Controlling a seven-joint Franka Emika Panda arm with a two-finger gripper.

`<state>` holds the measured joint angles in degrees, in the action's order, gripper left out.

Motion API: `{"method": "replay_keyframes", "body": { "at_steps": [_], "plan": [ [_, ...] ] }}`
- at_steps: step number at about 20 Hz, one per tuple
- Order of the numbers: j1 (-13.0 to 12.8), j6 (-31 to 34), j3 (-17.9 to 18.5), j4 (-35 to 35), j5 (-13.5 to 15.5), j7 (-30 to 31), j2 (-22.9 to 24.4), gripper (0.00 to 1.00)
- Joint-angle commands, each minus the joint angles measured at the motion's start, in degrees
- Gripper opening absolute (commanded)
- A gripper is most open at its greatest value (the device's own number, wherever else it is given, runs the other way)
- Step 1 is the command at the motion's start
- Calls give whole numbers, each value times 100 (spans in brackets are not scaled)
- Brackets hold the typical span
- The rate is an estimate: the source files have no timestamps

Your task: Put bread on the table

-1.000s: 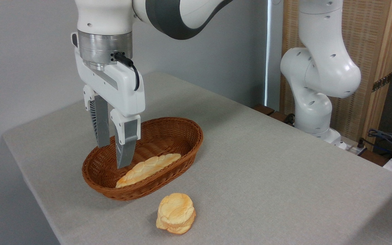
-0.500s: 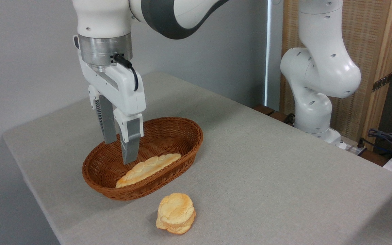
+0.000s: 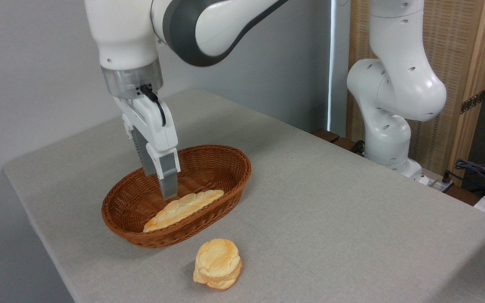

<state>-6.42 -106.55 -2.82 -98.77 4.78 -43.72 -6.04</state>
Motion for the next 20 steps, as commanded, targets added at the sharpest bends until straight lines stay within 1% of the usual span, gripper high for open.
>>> {"method": "replay_keyframes", "body": {
  "at_steps": [1, 8, 13, 16, 18, 20],
  "plan": [
    [0, 221, -96, -449, -29, 83, 218, 100],
    [-9, 231, -105, -845, -29, 48, 156, 100],
    [-44, 126, -192, -881, -73, 47, -37, 100],
    [-53, -50, -201, -881, -73, 47, -151, 100],
    [-79, -190, -323, -881, -82, 39, -239, 100],
    [-79, -278, -333, -881, -108, 30, -344, 100]
  ]
}}
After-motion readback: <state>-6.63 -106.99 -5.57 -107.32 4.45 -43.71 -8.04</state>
